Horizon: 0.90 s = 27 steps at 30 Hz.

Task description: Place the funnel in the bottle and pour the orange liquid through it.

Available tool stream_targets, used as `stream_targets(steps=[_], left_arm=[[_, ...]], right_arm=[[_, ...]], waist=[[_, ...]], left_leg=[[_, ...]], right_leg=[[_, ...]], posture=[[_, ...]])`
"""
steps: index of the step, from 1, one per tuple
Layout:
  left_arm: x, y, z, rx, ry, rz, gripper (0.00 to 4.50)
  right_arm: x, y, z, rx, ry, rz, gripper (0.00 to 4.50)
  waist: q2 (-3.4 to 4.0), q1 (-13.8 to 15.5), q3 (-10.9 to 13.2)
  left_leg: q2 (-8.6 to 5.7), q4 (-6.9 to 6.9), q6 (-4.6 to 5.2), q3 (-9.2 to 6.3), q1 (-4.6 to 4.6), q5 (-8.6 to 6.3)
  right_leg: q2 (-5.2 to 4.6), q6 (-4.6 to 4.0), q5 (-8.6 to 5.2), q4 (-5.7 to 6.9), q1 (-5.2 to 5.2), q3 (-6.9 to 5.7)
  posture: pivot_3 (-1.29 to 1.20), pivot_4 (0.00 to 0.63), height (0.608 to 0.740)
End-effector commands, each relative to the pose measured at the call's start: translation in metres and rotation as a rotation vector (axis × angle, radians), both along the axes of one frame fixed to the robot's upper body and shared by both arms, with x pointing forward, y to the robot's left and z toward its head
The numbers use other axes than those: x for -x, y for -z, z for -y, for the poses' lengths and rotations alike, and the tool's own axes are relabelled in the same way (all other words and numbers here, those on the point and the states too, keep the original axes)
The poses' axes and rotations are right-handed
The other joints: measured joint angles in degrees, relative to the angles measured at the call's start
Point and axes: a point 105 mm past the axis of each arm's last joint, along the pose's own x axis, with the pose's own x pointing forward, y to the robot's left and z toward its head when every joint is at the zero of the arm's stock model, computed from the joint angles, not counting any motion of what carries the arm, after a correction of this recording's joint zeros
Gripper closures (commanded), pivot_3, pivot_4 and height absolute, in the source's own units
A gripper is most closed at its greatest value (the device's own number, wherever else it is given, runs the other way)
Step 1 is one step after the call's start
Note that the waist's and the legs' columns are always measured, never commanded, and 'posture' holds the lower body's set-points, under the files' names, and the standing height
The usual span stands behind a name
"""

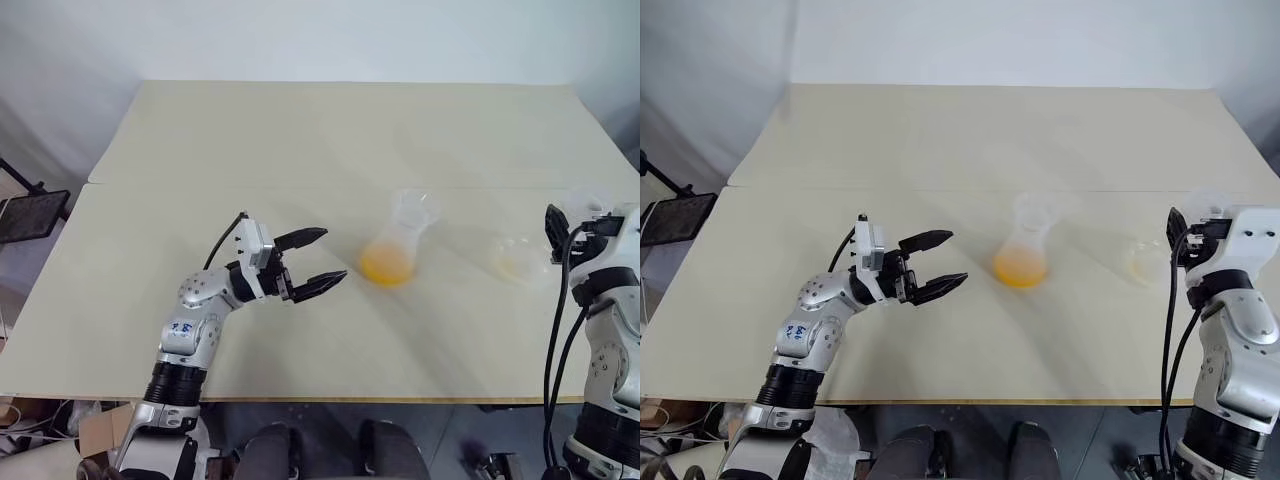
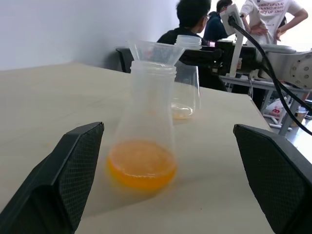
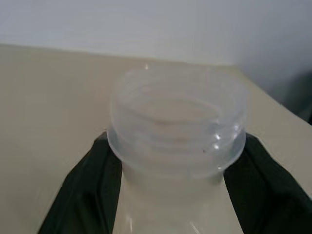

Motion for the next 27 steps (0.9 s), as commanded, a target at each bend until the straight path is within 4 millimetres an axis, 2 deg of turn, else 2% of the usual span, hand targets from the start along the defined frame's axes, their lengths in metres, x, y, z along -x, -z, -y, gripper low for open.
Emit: stream_targets(steps=[1, 7, 9, 13, 17, 21, 24, 27], left_arm=[[0.003, -0.008, 0.005, -0.001, 0.019, 0.041, 0.00], [0.003, -0.010, 0.005, 0.000, 0.016, 0.041, 0.00], [0.004, -0.010, 0.003, -0.003, 0.014, 0.039, 0.00], [0.005, -0.009, 0.000, -0.007, 0.007, 0.032, 0.00], [0.005, -0.008, -0.003, -0.008, 0.003, 0.023, 0.00], [0.004, -0.006, -0.010, -0.020, -0.009, 0.017, 0.00], [0.000, -0.004, -0.020, -0.050, -0.029, 0.019, 0.00], [-0.001, -0.003, -0.024, -0.075, -0.024, 0.020, 0.00]], right_arm=[[0.004, -0.004, -0.009, -0.064, -0.069, 0.090, 1.70], [0.004, 0.006, -0.009, -0.086, -0.086, 0.086, 1.70], [0.007, 0.004, -0.009, -0.088, -0.099, 0.101, 1.21], [0.017, -0.020, -0.011, -0.032, -0.139, 0.171, 0.05], [0.026, -0.032, -0.010, 0.027, -0.151, 0.183, 0.02], [0.037, -0.044, -0.001, 0.085, -0.141, 0.203, 0.02], [0.047, -0.067, 0.020, 0.093, -0.089, 0.281, 0.02], [0.050, -0.081, 0.025, 0.118, -0.099, 0.314, 0.02]], waist=[[0.00, -0.1, 0.0], [0.00, -0.1, 0.0], [0.00, -0.1, 0.0], [0.01, 0.0, 0.0], [0.01, 0.1, 0.0], [0.01, 0.1, 0.0], [0.01, 0.1, 0.0], [0.01, 0.1, 0.0]], left_leg=[[0.01, 0.00, 0.00, 0.00, 0.01, 0.00], [0.03, -0.03, -0.02, 0.03, 0.07, 0.01], [0.03, -0.03, -0.02, 0.03, 0.07, 0.01], [0.02, -0.03, -0.02, 0.05, 0.07, 0.01], [0.02, -0.03, -0.02, 0.03, 0.07, 0.01], [0.01, -0.03, -0.01, 0.04, 0.07, 0.00], [0.02, -0.03, -0.01, 0.08, 0.07, 0.01], [0.02, -0.03, -0.01, 0.09, 0.08, 0.01]], right_leg=[[0.01, 0.00, 0.00, 0.01, 0.00, 0.00], [0.03, 0.00, 0.00, 0.07, -0.01, 0.07], [0.03, 0.00, 0.00, 0.07, -0.01, 0.07], [0.01, 0.00, 0.00, 0.05, -0.01, 0.09], [0.00, 0.00, 0.00, 0.05, -0.01, 0.09], [-0.01, 0.00, 0.00, 0.03, -0.01, 0.09], [0.00, 0.00, 0.00, 0.02, -0.01, 0.11], [0.00, 0.00, 0.00, 0.01, -0.01, 0.11]], posture=[[0.00, 0.150, 0.740], [0.00, 0.150, 0.740], [0.00, 0.150, 0.740], [0.00, 0.150, 0.740], [0.00, 0.150, 0.740], [0.00, 0.150, 0.740], [0.00, 0.150, 0.740], [0.00, 0.150, 0.740]])
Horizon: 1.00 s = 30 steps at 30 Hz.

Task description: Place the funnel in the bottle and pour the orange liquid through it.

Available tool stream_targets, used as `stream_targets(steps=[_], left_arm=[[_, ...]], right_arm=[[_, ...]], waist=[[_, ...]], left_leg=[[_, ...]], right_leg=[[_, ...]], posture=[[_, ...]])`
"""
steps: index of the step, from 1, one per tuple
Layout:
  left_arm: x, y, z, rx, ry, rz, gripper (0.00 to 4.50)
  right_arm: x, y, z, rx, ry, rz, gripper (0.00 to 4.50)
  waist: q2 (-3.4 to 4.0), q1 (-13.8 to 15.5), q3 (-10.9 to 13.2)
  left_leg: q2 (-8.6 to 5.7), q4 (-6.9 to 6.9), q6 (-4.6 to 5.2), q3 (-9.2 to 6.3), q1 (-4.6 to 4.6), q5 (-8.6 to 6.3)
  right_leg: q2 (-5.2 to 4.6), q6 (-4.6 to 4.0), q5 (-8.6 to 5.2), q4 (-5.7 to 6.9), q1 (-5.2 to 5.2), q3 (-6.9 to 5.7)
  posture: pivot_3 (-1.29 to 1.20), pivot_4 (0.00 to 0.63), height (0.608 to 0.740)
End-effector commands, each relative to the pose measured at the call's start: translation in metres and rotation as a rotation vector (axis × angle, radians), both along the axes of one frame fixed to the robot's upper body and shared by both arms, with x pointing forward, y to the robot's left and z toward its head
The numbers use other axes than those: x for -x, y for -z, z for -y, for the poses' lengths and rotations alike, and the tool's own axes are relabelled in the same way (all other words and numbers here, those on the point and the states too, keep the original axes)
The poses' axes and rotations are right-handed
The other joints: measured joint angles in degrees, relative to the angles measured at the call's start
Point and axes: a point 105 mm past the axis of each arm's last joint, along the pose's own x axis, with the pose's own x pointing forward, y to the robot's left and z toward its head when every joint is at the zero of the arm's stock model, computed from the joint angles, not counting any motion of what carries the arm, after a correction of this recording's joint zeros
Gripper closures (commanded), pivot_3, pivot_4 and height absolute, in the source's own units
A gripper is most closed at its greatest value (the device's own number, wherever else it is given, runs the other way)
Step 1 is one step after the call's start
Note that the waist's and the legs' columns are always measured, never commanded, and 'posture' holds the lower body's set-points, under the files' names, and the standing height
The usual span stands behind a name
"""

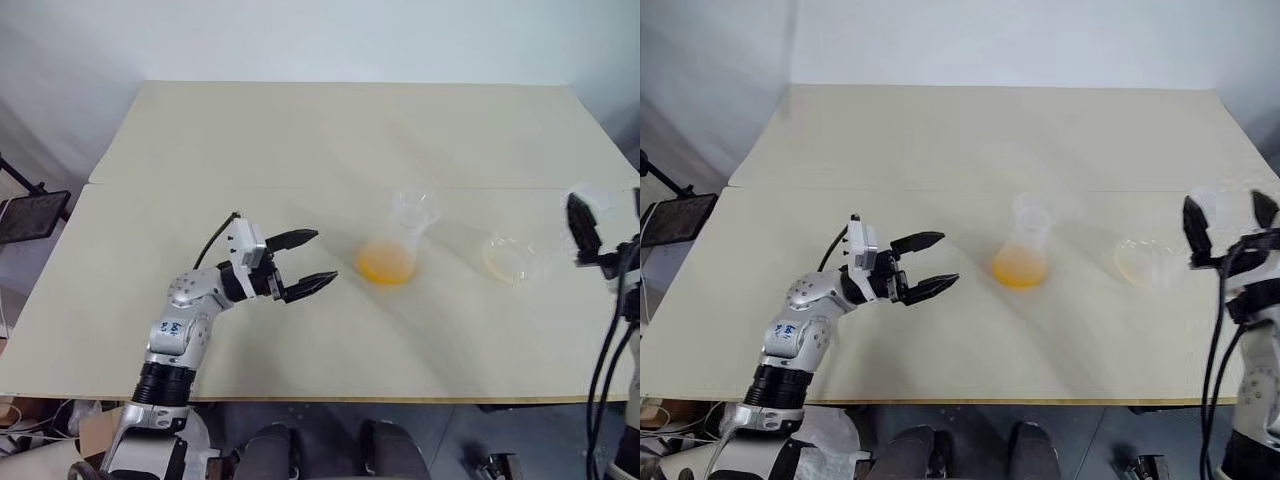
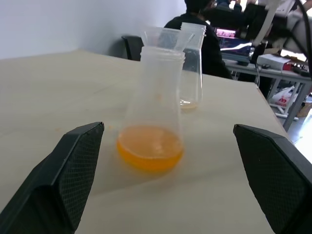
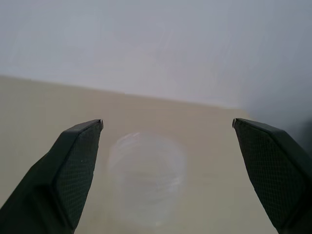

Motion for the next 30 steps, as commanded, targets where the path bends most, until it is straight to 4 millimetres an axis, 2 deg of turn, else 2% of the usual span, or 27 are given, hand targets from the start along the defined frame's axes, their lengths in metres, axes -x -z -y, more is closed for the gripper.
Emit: stream_targets(steps=[1, 5, 7, 9, 11, 14, 17, 19, 23, 30], left_arm=[[0.001, -0.005, -0.005, -0.013, 0.013, 0.036, 0.00], [0.003, -0.004, -0.012, -0.040, 0.024, 0.028, 0.00], [0.005, 0.000, -0.019, -0.083, 0.010, 0.036, 0.00], [0.007, 0.003, -0.022, -0.110, 0.009, 0.038, 0.00], [0.011, 0.007, -0.029, -0.143, 0.012, 0.045, 0.00], [0.014, 0.009, -0.039, -0.174, -0.009, 0.035, 0.00], [0.016, 0.013, -0.047, -0.212, -0.040, 0.027, 0.00], [0.019, 0.022, -0.055, -0.281, -0.062, 0.025, 0.00], [0.026, 0.025, -0.063, -0.302, -0.057, 0.018, 0.00], [0.027, 0.014, -0.064, -0.265, -0.080, 0.071, 0.00]], right_arm=[[0.012, -0.030, 0.002, 0.063, -0.025, 0.108, 0.02], [0.007, -0.037, -0.026, 0.142, -0.239, 0.051, 0.02], [0.010, -0.031, -0.045, 0.207, -0.383, 0.002, 0.02], [0.013, -0.024, -0.054, 0.227, -0.475, -0.036, 0.02], [0.015, -0.008, -0.067, 0.294, -0.556, -0.125, 0.02], [0.031, 0.013, -0.091, 0.396, -0.708, -0.139, 0.02], [0.043, 0.040, -0.102, 0.425, -0.809, -0.245, 0.02], [0.059, 0.061, -0.111, 0.447, -0.925, -0.312, 0.02], [0.077, 0.092, -0.109, 0.549, -1.047, -0.445, 0.02], [0.070, 0.102, -0.094, 0.566, -1.021, -0.439, 0.02]], waist=[[0.00, 0.0, 0.0], [0.00, 0.0, 0.0], [0.00, 0.1, 0.0], [-0.01, 0.1, 0.0], [-0.01, 0.2, 0.0], [-0.02, 0.3, 0.0], [-0.04, 0.7, 0.0], [-0.05, 0.9, 0.0], [-0.05, 1.3, 0.0], [-0.06, 1.3, 0.0]], left_leg=[[0.00, 0.00, 0.00, 0.00, 0.00, 0.00], [0.01, 0.00, 0.00, 0.00, 0.00, 0.00], [0.01, 0.00, 0.00, 0.00, 0.00, 0.00], [0.02, 0.00, 0.02, -0.02, 0.00, -0.01], [0.00, 0.00, 0.04, -0.03, 0.00, -0.02], [0.01, -0.02, 0.05, -0.04, -0.01, -0.03], [0.01, -0.02, 0.05, -0.02, -0.01, -0.03], [0.01, -0.02, 0.05, -0.04, 0.02, -0.03], [0.00, -0.03, 0.07, -0.01, 0.03, -0.04], [0.02, 0.00, 0.06, 0.00, 0.13, -0.05]], right_leg=[[0.00, 0.00, 0.00, -0.01, 0.00, 0.00], [0.00, 0.00, 0.00, -0.02, 0.00, -0.01], [0.00, 0.00, 0.00, -0.02, 0.01, -0.01], [0.00, 0.00, 0.00, -0.04, 0.02, -0.02], [-0.02, 0.00, 0.00, -0.06, 0.04, -0.03], [-0.01, 0.00, 0.00, -0.10, 0.04, -0.05], [-0.03, 0.01, 0.01, -0.11, 0.04, -0.04], [-0.03, 0.02, 0.01, -0.12, 0.08, -0.04], [-0.03, 0.02, 0.01, -0.18, 0.09, -0.02], [-0.04, 0.02, 0.01, -0.18, 0.18, 0.01]], posture=[[0.00, 0.150, 0.740], [0.00, 0.150, 0.740], [0.00, 0.150, 0.740], [0.00, 0.150, 0.740], [0.00, 0.150, 0.740], [0.00, 0.150, 0.740], [0.00, 0.150, 0.740], [0.00, 0.150, 0.740], [0.00, 0.150, 0.740], [0.00, 0.150, 0.740]])
